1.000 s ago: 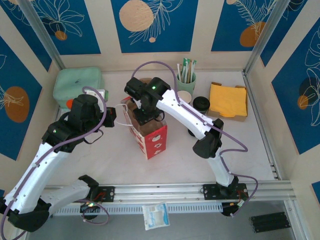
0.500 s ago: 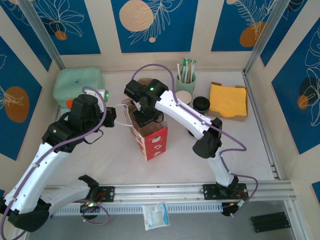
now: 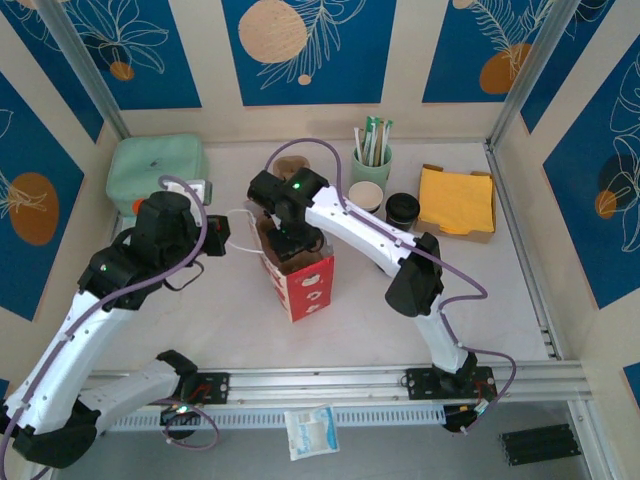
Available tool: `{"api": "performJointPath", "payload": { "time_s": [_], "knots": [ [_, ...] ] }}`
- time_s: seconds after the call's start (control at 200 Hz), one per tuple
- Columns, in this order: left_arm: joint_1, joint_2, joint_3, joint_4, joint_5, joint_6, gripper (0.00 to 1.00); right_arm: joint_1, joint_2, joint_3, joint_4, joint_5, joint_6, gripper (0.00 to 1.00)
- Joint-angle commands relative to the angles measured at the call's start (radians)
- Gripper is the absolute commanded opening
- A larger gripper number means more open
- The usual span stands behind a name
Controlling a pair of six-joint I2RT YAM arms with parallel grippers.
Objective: Pack the takeout coffee
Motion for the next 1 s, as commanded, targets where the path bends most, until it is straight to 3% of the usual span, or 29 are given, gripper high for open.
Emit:
{"api": "performJointPath", "payload": {
  "time_s": [0.0,0.995],
  "knots": [
    [0.009,-0.01,-0.01,0.006,0.003,-0.007,0.0,0.009,0.002,-0.028,0.016,-0.009,0.027,0.35],
    [0.009,-0.024,-0.014,0.002,0.011,-0.019,0.0,-0.013,0.086,-0.313,0.218,-0.054,0.087,0.39]
  ]
}}
